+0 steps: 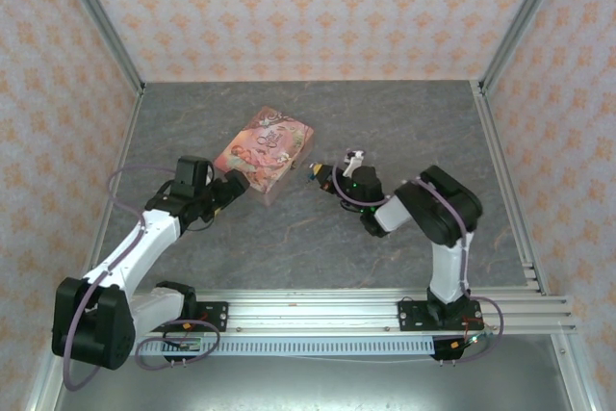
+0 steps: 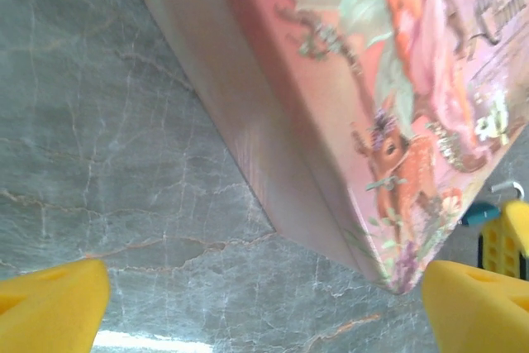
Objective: Unlock the padlock with the key
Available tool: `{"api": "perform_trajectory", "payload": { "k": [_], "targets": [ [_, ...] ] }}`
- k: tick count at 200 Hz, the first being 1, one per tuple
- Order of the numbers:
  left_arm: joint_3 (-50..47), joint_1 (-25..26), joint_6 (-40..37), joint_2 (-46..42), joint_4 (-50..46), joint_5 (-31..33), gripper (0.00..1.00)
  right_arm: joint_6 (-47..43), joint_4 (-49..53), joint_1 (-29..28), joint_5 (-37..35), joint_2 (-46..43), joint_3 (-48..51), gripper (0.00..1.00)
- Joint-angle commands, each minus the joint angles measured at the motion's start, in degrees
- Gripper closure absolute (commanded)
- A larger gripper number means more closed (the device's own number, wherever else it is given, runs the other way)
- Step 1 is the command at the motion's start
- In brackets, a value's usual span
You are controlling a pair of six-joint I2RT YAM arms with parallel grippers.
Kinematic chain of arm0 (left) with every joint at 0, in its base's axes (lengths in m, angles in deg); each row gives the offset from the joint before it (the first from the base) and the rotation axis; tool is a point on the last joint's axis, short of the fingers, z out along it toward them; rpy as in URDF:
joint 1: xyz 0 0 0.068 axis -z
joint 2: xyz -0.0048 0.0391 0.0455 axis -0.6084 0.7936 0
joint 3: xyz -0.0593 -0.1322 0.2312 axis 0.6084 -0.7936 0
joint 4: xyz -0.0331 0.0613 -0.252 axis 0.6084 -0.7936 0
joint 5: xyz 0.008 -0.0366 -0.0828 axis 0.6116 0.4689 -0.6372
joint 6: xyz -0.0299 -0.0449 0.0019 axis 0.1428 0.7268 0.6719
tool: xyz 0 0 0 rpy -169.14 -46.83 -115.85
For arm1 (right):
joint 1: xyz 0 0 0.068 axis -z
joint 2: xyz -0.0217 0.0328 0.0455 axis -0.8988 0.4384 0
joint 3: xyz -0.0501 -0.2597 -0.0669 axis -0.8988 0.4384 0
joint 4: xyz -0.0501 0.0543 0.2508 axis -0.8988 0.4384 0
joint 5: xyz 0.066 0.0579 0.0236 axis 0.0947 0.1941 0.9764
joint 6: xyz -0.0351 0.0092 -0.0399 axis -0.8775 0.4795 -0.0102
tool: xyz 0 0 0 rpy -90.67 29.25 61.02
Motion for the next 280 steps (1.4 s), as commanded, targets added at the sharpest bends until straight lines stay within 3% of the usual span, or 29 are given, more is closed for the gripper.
{"api": "perform_trajectory", "payload": {
  "k": [1, 51, 91, 101, 121, 157, 182, 227, 238, 261, 280],
  "targets": [
    [3.09, -0.36, -3.19, -2.15, -5.38, 6.1, 0.03, -7.1, 14.63, -0.36, 4.01, -9.33, 1.96, 1.0],
    [4.34, -0.42, -3.5, -2.76, -5.7, 8.92, 0.03, -11.75, 44.31, -1.04, 6.06, -20.34, 3.46, 1.0],
    [4.55, -0.39, -3.14, -1.86, -5.24, 8.13, 0.03, -13.34, 50.9, -1.03, 5.6, -19.83, 2.23, 1.0],
    [4.65, -0.43, -3.31, -1.77, -5.12, 7.94, 0.03, -13.61, 50.82, -0.95, 5.18, -19.41, 1.81, 0.94],
    [6.5, -0.42, -5.6, -1.3, -6.33, 8.82, 0.03, -13.65, 49.91, -0.15, 3.28, -20.9, 1.89, 0.71],
    [10.31, -1.17, -9.28, -0.5, -8.1, 11.42, 0.03, -17.95, 56.92, 5.09, 0.36, -30.01, 0.74, 0.53],
    [11.04, -1.43, -11.75, -1.25, -7.19, 15.8, 0.03, -22.96, 65.14, 8.37, -6.76, -38.44, -0.26, 0.36],
    [4.81, -1.49, -21.75, -7.03, 6.6, 27.48, 0.03, -32.55, 70.99, 18.42, -18.81, -51.24, 0.97, 0.12],
    [1.64, -1.51, -24.19, -8.49, 12.02, 30.96, 0.03, -33.47, 70.29, 20.55, -23.44, -53.39, 2.01, 0.01],
    [-5.3, -1.53, -30.67, -10.04, 23.66, 31.18, 0.03, -39.15, 62.49, 25.6, -25.59, -56.18, 6.74, 0.01],
    [-7.81, -1.49, -31.92, -8.35, 27.2, 32.24, 0.03, -41.26, 51.14, 28.3, -25.96, -55.24, 12.58, 0.01]
  ]
}}
